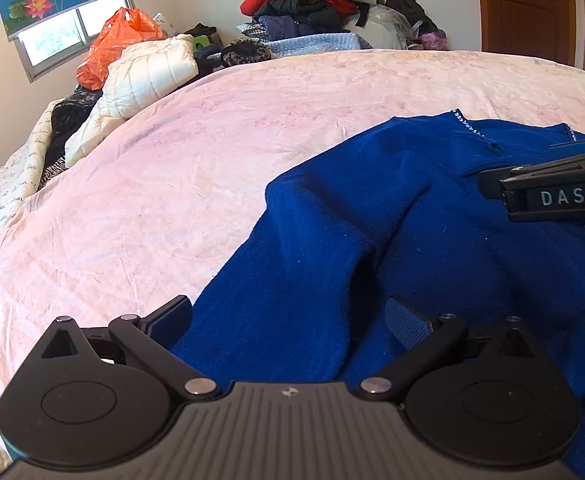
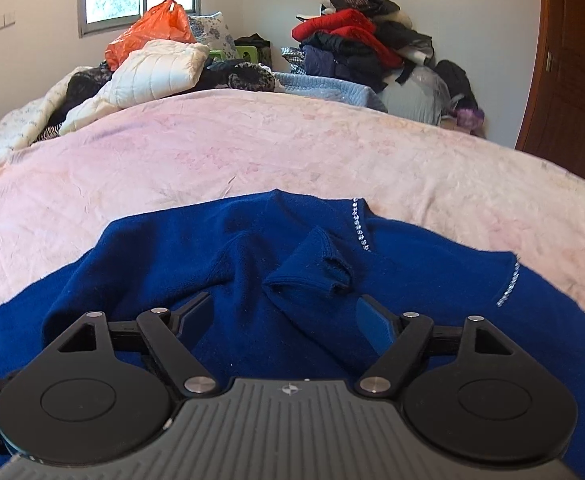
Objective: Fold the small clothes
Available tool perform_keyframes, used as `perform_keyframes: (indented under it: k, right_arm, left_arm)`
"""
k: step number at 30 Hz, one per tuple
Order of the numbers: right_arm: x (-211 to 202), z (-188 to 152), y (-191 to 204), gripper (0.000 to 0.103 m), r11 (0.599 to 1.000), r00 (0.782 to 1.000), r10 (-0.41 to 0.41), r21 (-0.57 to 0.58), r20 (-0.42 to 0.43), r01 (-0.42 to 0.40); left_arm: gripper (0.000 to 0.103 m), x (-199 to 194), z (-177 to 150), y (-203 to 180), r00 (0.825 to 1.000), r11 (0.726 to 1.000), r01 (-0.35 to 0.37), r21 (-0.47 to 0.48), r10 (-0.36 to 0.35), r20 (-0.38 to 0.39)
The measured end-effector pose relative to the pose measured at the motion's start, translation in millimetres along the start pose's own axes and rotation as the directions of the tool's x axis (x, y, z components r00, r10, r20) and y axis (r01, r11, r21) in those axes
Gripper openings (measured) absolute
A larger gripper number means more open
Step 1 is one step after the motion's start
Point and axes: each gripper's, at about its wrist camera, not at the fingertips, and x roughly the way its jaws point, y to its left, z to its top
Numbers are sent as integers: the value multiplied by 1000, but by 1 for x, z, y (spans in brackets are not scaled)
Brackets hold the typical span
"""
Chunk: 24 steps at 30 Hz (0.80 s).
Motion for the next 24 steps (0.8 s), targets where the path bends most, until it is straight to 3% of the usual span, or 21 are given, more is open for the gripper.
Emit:
perform_keyframes:
  k: [11,16,21,23,24]
  right_arm:
    - [-5,-5,16,87,999,1000,20,-45,-6,-20]
    - [-25,-6,32,87,989,992,128,-84,23,-126]
    - [-46,-11,72,87,933,954,299,-203,-26,-298]
    - [-57,-14,91,87,883,916,398,-247,-58,-399]
    - [-60,-16,99,87,852,885,457,-244,-86,-464]
  left_arm:
    - [103,1,-7,30,999,999,-48,-24,48,-4]
    - [103,6,-16,69,989,987,-147,-63,146,-25]
    - [103,14,-29,116,972,963,-225,-148,213,-94]
    - [103,14,-34,129,969,956,-236,-172,219,-111]
    - [103,14,-35,134,968,954,-242,-179,224,-115]
